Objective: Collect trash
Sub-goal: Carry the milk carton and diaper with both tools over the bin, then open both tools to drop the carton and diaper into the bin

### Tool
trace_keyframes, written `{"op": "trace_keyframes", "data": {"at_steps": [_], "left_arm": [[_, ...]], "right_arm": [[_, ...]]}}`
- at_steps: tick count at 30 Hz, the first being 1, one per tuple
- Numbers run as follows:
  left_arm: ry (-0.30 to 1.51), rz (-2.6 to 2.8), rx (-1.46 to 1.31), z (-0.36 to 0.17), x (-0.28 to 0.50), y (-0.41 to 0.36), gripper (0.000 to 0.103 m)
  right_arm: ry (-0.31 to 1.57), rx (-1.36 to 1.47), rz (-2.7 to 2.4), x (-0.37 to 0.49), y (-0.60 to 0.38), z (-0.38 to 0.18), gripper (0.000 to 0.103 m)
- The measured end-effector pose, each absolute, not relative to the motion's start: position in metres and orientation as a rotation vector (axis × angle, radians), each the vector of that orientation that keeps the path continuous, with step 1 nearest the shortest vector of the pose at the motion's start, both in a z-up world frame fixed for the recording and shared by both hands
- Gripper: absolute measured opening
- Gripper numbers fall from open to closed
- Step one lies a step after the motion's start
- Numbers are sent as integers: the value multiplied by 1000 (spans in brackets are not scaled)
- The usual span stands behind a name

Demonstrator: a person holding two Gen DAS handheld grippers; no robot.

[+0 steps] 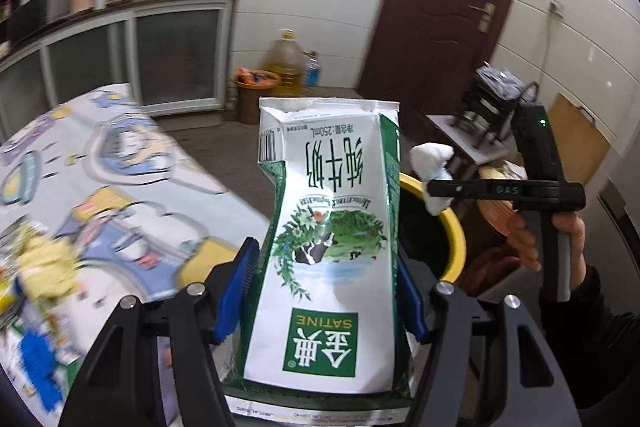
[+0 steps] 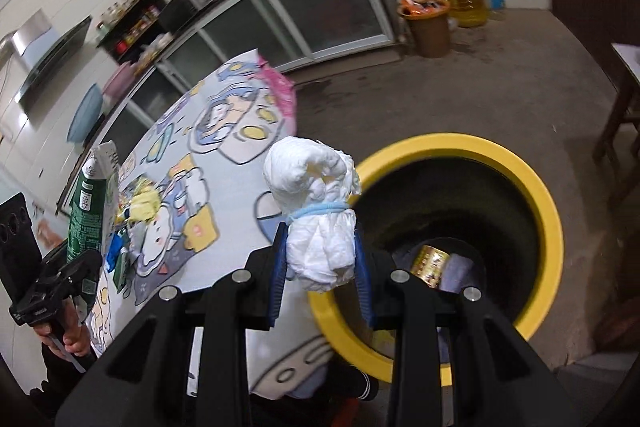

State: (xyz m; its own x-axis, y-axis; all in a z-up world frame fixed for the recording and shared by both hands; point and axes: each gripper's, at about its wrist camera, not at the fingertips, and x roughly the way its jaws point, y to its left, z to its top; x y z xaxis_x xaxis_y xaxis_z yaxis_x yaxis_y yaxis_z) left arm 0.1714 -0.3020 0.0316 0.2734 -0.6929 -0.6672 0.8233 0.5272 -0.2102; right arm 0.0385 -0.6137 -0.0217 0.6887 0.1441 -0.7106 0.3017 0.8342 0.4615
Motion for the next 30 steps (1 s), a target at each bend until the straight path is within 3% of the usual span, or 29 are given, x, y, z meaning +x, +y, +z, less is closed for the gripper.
{"op": "trace_keyframes", "data": {"at_steps": [23, 25, 27, 30], "left_arm": [[951, -1153, 238, -39, 167, -444, 60], [965, -1157, 228, -43, 167, -451, 60], [966, -1152, 217, -46, 167, -454, 61], [972, -1156, 180, -47, 170, -453, 85]], "right_arm": [[908, 757, -244, 14, -674, -90, 31], [912, 772, -242, 14, -678, -94, 33], [910, 801, -245, 12, -682, -97, 43], [903, 808, -286, 8, -691, -97, 51]]}}
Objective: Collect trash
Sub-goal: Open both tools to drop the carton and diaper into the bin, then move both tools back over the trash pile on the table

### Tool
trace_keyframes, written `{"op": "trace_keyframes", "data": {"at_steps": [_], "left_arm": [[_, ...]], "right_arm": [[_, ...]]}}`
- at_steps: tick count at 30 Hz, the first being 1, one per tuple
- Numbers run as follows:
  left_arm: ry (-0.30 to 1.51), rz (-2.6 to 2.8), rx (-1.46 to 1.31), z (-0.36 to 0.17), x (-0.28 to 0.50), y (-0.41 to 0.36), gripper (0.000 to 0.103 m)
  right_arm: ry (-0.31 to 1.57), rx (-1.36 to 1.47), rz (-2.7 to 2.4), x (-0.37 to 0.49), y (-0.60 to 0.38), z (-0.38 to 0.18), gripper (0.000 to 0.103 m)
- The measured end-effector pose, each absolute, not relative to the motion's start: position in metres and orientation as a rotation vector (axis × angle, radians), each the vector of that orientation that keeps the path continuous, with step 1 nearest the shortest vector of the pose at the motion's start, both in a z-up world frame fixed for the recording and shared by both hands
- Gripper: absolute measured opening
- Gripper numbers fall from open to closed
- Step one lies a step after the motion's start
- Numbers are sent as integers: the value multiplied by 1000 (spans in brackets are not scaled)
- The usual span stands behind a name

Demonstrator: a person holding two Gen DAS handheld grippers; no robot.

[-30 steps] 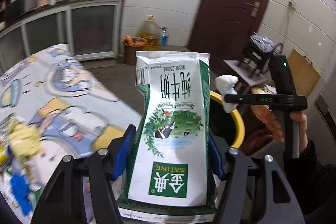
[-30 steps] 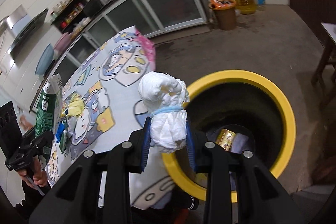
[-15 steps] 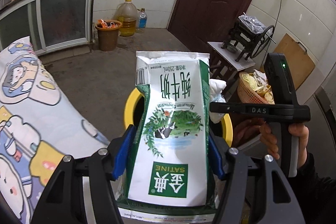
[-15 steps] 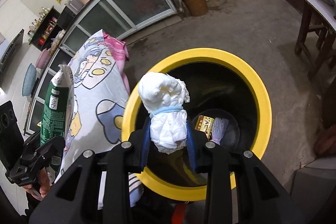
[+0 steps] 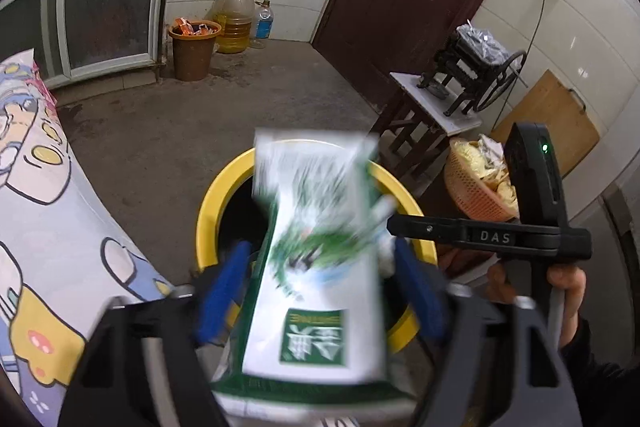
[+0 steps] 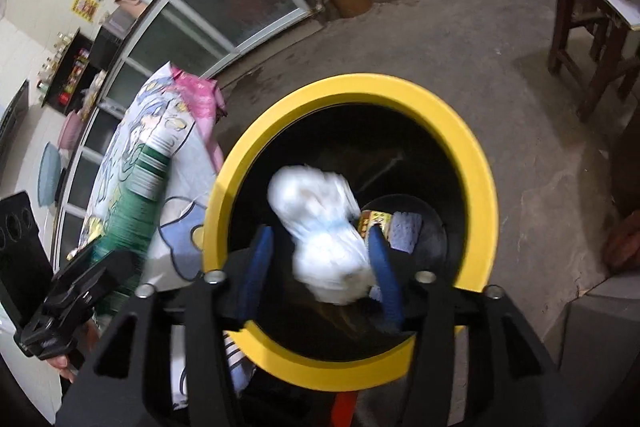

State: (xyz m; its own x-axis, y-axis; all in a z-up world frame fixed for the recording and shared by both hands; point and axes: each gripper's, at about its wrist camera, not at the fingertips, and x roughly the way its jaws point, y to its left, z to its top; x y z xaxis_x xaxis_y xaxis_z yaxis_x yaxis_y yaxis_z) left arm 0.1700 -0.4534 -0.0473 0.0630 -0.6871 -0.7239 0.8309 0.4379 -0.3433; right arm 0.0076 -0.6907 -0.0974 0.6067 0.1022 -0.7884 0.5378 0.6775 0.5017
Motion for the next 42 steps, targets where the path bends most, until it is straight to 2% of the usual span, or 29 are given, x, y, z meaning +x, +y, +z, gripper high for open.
{"op": "trace_keyframes", "data": {"at_steps": [10, 16, 26, 35, 42], "left_arm": [[960, -1107, 103, -43, 185, -425, 86], [894, -1041, 84, -27, 193, -374, 86], [759, -842, 123, 12, 198, -228, 86], [722, -481, 127, 24, 204, -56, 90], [740, -373, 54, 17, 195, 3, 90]], "right_arm": [[873, 808, -304, -5, -694, -87, 51], [883, 772, -273, 10, -675, -79, 51], [865, 634, -63, 64, -592, -45, 52], [871, 444, 281, 131, -455, -19, 53], [913, 293, 420, 172, -360, -10, 53]]}}
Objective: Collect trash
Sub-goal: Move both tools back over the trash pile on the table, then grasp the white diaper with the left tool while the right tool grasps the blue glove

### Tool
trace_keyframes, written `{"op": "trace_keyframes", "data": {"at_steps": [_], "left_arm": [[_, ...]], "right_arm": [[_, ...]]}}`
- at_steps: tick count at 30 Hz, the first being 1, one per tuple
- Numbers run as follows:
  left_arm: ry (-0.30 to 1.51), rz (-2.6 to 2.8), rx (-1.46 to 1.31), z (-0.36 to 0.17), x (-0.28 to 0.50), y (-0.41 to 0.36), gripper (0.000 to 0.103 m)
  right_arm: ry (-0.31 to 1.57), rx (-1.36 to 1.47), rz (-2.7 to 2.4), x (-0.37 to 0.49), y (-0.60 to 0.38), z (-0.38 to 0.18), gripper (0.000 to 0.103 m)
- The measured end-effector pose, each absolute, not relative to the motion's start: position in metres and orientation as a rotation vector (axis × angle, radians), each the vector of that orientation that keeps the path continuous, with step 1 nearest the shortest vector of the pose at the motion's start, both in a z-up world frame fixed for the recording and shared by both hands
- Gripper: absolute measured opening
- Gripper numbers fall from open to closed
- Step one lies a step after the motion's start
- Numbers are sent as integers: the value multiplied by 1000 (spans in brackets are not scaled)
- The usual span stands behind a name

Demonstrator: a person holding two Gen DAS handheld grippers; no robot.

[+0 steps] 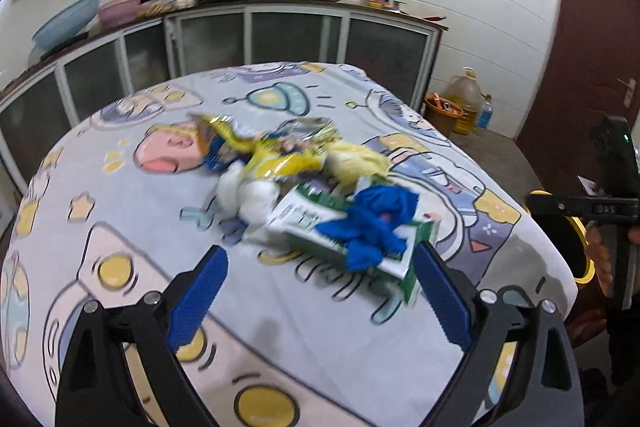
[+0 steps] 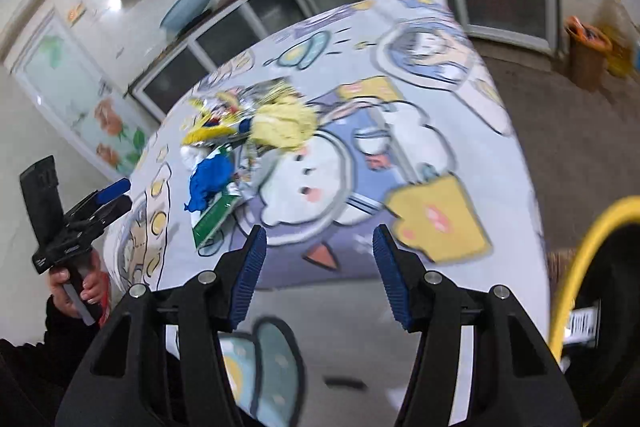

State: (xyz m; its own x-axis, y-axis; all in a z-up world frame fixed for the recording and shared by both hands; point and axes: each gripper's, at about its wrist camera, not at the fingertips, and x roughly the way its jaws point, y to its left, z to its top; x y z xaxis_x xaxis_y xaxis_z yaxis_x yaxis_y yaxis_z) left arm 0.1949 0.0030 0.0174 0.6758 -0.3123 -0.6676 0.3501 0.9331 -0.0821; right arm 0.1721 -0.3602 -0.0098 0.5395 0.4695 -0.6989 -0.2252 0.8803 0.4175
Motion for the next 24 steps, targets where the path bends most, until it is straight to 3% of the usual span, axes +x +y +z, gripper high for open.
{"op": "trace_keyframes", "data": {"at_steps": [24], "left_arm": [[793, -342, 3, -11, 234, 31, 90]], "right_arm": [[929, 80, 642, 214, -250, 12, 53]]}}
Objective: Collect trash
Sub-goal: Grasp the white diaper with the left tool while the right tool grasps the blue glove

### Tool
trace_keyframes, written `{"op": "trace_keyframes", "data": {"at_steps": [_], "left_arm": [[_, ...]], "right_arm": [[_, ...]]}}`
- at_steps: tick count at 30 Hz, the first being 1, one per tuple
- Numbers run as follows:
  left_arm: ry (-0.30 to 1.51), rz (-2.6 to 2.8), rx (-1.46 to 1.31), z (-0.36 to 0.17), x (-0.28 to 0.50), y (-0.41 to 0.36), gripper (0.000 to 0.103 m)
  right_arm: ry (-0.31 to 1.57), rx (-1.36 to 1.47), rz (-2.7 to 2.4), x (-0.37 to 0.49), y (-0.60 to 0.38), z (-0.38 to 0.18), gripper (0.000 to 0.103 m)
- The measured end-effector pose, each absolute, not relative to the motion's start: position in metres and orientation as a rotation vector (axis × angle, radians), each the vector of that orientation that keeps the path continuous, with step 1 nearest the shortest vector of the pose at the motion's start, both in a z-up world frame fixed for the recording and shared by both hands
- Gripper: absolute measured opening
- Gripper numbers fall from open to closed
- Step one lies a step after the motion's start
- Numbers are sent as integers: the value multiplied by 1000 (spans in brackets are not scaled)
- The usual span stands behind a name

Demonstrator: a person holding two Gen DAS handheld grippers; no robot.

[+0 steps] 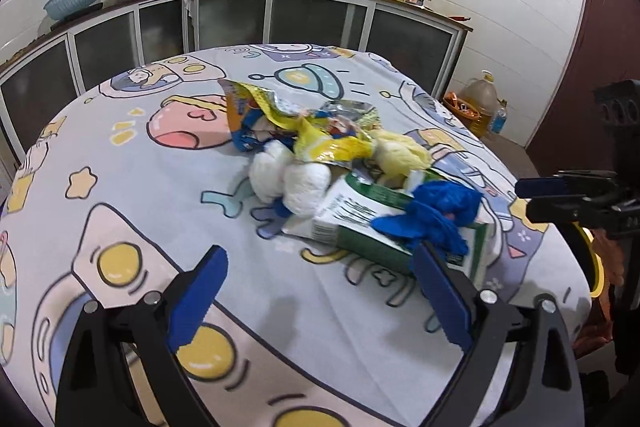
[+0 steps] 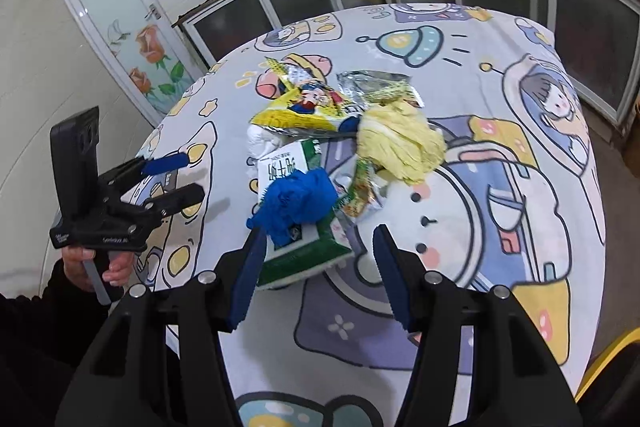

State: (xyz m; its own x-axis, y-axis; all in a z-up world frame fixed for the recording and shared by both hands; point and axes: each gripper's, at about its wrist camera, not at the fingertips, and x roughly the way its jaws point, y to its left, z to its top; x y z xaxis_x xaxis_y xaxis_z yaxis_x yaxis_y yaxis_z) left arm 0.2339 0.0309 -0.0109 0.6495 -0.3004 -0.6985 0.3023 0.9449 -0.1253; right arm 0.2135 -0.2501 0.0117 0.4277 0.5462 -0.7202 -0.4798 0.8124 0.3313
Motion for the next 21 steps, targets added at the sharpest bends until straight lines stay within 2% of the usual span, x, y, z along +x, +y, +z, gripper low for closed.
{"op": "trace_keyframes", "data": {"at_steps": [21], "left_arm": [[902, -438, -2, -29, 324, 22, 90]], "right_arm": [[978, -36, 643, 246, -207, -7, 53]]}}
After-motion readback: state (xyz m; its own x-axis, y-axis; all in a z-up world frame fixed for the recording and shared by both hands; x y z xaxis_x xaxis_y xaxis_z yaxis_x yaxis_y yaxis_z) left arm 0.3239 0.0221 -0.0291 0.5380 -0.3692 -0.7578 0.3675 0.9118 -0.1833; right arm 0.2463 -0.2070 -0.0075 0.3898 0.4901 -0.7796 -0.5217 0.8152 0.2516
